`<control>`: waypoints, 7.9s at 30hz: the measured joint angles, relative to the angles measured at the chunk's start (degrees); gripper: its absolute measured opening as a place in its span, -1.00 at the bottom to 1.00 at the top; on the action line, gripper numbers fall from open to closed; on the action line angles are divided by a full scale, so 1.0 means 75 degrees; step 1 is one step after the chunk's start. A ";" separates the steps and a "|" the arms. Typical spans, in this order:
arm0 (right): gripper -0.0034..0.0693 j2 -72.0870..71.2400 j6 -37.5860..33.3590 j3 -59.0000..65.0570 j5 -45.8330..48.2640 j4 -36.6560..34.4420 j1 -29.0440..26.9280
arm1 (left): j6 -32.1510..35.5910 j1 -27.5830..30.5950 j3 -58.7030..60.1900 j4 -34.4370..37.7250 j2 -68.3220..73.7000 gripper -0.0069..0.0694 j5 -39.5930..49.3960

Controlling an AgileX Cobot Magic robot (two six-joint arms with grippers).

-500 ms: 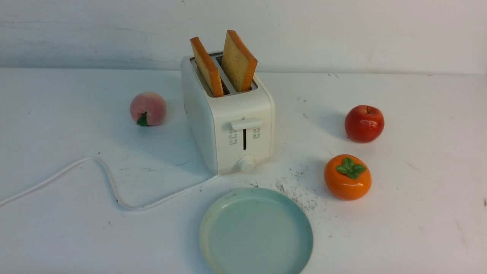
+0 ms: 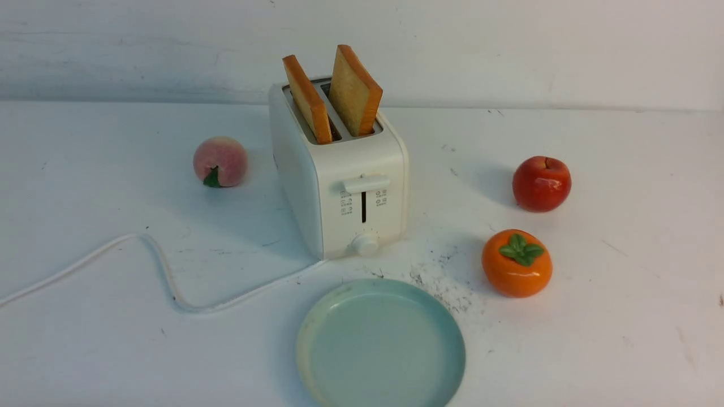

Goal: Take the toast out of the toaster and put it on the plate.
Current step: Use the right arm to take out a slice of bread, then use the right arm to put a slice of bread into the plate

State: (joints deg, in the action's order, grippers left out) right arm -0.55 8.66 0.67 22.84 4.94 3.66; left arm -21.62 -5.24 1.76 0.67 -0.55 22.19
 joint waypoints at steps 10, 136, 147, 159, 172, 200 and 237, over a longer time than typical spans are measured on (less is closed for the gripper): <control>-0.25 0.0000 0.0000 0.0000 0.0000 -0.0009 0.0000 | 0.0000 0.0000 0.0000 0.0000 0.0000 -0.19 0.0000; -0.92 0.8293 -0.2643 -0.7976 0.4269 -0.4820 0.0911 | -0.3792 -0.0015 0.0000 0.6421 0.0000 -0.20 -0.1010; -0.92 1.3545 -0.2957 -1.2675 0.4713 -0.3238 0.3234 | -0.3792 -0.0015 0.0000 0.6345 0.0000 -0.20 -0.1037; -0.86 1.7806 -0.1861 -2.0761 0.5693 -0.2386 0.3236 | -0.3772 -0.0015 0.0000 0.6000 0.0000 -0.20 -0.1205; 0.25 1.8998 -0.1022 -2.1711 0.4647 -0.1181 0.3207 | -0.3772 -0.0015 0.0000 0.5993 0.0000 -0.20 -0.1205; -0.56 1.8465 -0.0996 -2.2457 0.5828 -0.0766 0.3222 | -0.3772 -0.0015 0.0000 0.5968 0.0000 -0.20 -0.0619; -0.56 1.4181 -0.6175 -1.0613 0.5275 -0.7294 0.3222 | -0.3772 -0.0015 0.0000 0.5947 0.0000 -0.19 -0.0414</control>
State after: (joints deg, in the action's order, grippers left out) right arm 105.80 -37.65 -78.93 62.40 -49.76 27.83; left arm -49.91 -5.35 1.76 45.27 -0.55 19.09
